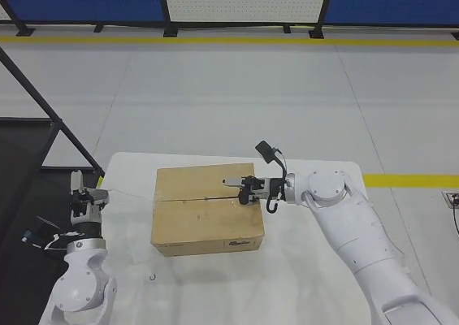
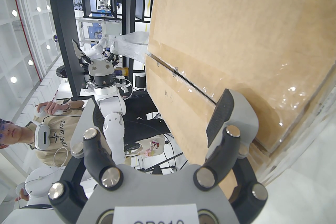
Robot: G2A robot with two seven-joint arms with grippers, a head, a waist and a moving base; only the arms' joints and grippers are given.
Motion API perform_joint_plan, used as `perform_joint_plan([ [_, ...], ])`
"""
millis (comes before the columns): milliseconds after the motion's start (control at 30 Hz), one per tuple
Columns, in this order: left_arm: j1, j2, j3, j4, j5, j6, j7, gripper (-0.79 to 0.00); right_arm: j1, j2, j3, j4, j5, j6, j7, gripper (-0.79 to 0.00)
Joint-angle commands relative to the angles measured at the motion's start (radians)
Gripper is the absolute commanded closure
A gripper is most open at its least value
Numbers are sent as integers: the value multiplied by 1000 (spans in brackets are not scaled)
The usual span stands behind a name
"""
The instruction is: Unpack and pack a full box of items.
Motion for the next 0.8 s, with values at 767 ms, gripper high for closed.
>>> perform_joint_plan([
  [767, -18, -21, 99, -127, 274, 63, 17, -785, -74, 28, 47, -109, -8, 37, -56, -785],
])
